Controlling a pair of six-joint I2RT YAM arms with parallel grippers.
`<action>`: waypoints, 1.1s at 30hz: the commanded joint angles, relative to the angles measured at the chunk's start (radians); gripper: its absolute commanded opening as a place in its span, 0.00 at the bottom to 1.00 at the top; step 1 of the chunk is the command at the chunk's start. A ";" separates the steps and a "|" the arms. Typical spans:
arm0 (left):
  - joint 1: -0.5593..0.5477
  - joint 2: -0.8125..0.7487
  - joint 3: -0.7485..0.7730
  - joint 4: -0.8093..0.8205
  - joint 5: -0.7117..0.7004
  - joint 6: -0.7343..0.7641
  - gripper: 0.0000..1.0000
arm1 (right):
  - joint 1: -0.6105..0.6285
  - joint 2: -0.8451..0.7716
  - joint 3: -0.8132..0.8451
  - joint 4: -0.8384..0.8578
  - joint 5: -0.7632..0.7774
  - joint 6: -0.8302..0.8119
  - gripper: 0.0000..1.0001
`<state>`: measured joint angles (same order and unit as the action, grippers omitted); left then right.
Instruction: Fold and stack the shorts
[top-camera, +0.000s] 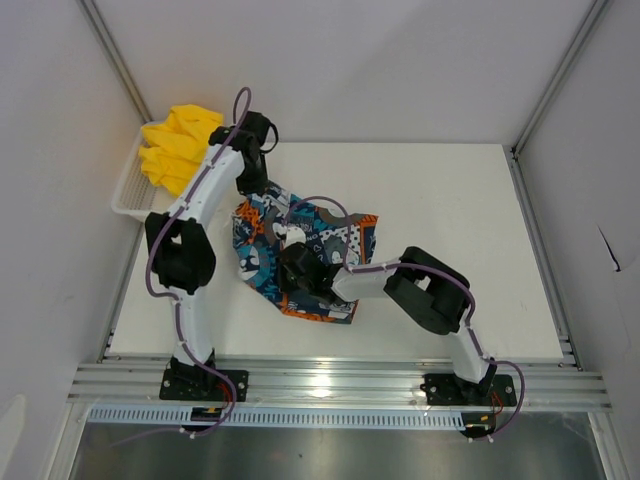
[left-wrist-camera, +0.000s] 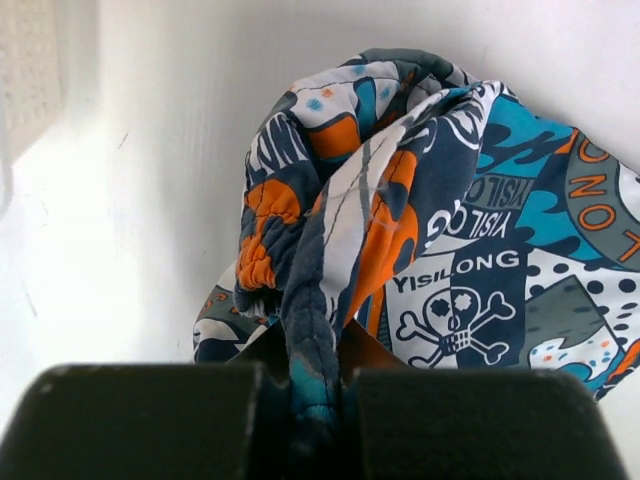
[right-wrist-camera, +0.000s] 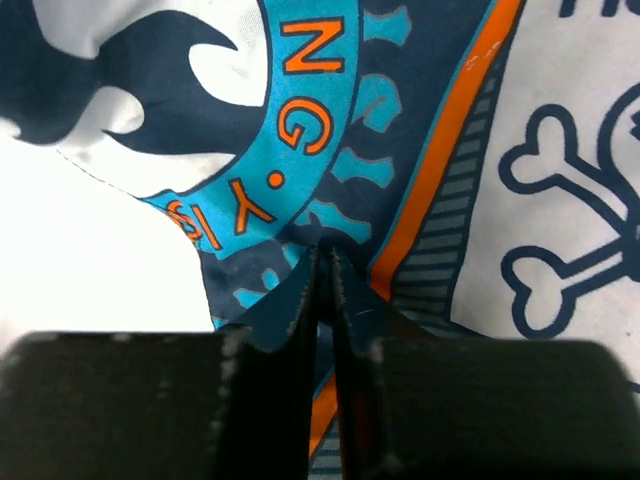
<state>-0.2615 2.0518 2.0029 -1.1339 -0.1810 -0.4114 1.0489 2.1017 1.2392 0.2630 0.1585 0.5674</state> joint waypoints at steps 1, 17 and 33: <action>-0.056 -0.073 0.048 -0.061 -0.087 -0.026 0.00 | -0.013 -0.028 -0.003 -0.041 -0.042 0.019 0.12; -0.162 -0.093 0.048 -0.099 -0.219 -0.089 0.00 | -0.246 -0.410 -0.285 -0.065 -0.146 0.011 0.39; -0.262 -0.044 0.103 -0.148 -0.282 -0.165 0.00 | -0.322 -0.309 -0.373 -0.047 -0.243 0.012 0.04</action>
<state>-0.5030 2.0125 2.0628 -1.2606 -0.4232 -0.5377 0.7231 1.7630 0.8539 0.1989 -0.0608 0.5835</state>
